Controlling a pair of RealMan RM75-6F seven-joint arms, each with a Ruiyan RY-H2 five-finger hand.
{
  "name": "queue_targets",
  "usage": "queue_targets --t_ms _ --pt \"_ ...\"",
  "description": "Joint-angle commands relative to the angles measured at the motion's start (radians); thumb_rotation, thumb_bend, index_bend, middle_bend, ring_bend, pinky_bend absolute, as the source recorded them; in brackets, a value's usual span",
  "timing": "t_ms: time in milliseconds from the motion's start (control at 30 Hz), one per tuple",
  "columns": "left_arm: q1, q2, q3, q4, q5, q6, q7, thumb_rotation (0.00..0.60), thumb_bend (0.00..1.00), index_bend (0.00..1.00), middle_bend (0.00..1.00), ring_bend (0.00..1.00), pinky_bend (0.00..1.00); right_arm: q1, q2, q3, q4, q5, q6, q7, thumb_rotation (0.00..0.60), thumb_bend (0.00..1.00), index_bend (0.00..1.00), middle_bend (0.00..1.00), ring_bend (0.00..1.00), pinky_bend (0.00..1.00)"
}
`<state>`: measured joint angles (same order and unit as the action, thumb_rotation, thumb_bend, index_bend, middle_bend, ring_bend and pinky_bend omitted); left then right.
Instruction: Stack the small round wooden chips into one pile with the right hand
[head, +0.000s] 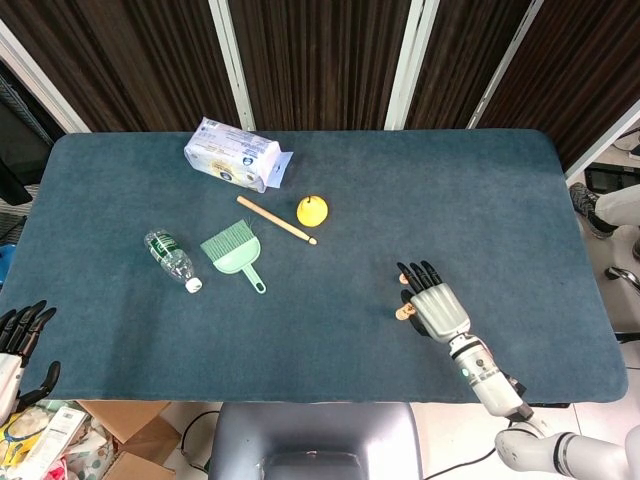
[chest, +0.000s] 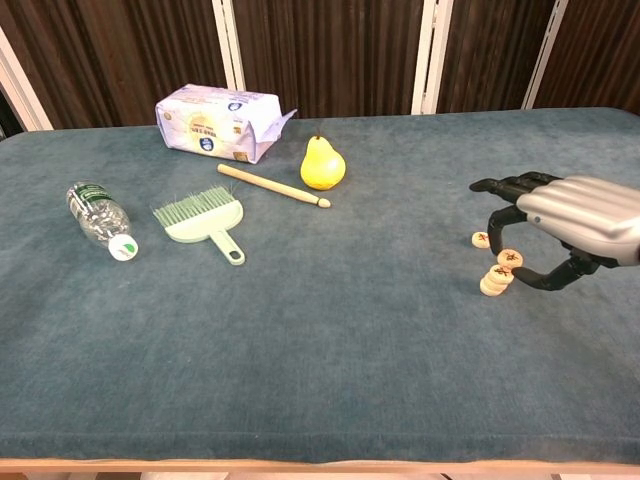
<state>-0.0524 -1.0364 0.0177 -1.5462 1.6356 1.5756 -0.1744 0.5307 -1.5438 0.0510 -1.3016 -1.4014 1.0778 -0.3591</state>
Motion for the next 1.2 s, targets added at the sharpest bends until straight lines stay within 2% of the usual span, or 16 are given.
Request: queue_targets --t_ms 33,367,1200 --pt "0.0 0.0 0.0 -0.001 0.0 -0.001 0.0 0.6 0.5 0.0 0.0 0.0 0.0 0.001 -0.005 0.001 0.006 0.003 -0.005 -0.002 0.6 0.52 0.65 0.05 0.0 0.0" --pt "0.003 0.002 0.002 -0.002 0.003 0.004 -0.004 0.6 0.5 0.0 0.0 0.0 0.0 0.004 -0.016 0.002 0.009 0.003 -0.01 -0.01 0.6 0.52 0.64 0.05 0.0 0.0" --pt "0.005 0.001 0.004 0.0 0.01 0.012 -0.005 0.6 0.5 0.0 0.0 0.0 0.0 -0.006 0.008 0.009 -0.022 0.026 -0.014 -0.026 0.6 0.52 0.47 0.05 0.0 0.0"
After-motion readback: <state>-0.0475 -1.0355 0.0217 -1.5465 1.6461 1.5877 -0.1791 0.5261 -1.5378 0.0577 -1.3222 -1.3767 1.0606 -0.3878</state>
